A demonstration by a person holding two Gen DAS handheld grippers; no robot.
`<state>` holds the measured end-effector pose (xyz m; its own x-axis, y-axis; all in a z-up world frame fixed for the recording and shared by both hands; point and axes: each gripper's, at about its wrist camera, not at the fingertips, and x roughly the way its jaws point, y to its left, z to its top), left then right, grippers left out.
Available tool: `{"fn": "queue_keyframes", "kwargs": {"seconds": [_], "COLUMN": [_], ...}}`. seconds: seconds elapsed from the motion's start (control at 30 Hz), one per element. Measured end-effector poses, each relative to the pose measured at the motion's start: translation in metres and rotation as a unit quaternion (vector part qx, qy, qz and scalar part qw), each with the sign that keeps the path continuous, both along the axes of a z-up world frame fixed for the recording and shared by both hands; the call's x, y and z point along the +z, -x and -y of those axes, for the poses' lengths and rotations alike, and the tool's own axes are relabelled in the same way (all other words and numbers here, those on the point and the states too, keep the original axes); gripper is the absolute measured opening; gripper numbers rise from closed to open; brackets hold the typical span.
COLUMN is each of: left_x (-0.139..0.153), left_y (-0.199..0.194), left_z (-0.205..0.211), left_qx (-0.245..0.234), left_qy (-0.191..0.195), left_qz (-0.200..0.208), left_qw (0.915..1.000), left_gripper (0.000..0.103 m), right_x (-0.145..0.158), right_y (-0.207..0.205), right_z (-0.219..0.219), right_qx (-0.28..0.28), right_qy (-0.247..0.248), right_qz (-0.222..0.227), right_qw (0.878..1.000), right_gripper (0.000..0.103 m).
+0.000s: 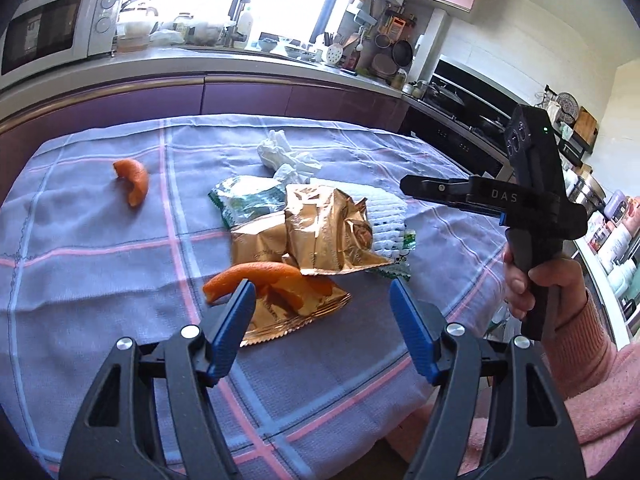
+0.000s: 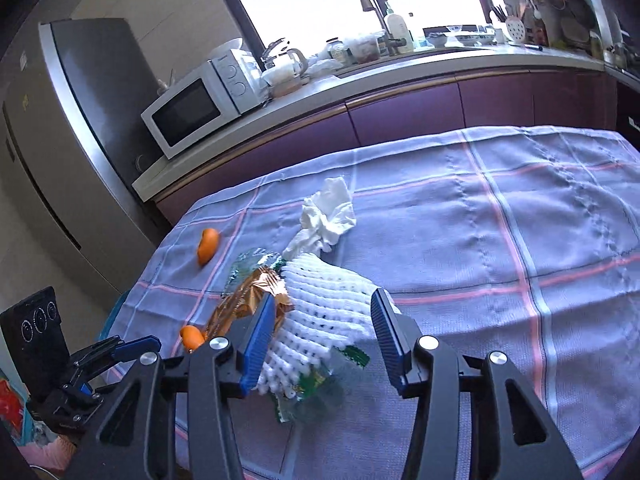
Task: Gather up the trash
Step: 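Move both open tools back over the remaining trash pile, then grasp the white foam net with the right tool while the left tool reaches the gold chip bag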
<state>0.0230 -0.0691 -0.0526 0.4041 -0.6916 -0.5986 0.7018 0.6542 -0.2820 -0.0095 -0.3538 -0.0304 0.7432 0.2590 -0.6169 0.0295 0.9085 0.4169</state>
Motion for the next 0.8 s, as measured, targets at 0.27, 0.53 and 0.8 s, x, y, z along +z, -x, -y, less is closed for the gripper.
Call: {"fn": "queue_keyframes", "kwargs": {"seconds": [0.27, 0.53, 0.8], "left_x": [-0.005, -0.009, -0.006], "left_y": [-0.002, -0.004, -0.012], "left_z": [0.042, 0.054, 0.052], "left_qx": [-0.022, -0.02, -0.011], "left_qy": [-0.047, -0.068, -0.054], "left_qz": [0.028, 0.037, 0.025], "left_qw": [0.9983, 0.9968, 0.9981], "left_gripper": [0.069, 0.067, 0.033], "right_x": [-0.018, -0.037, -0.034], "right_y": [-0.012, -0.016, -0.021], "right_z": [0.008, 0.026, 0.019], "right_qx": [0.006, -0.01, 0.022], "right_qy": [-0.033, -0.074, -0.106], "right_qz": [-0.013, -0.032, -0.016], "right_qw": [0.999, 0.997, 0.994], "right_gripper": [0.052, 0.058, 0.032]}}
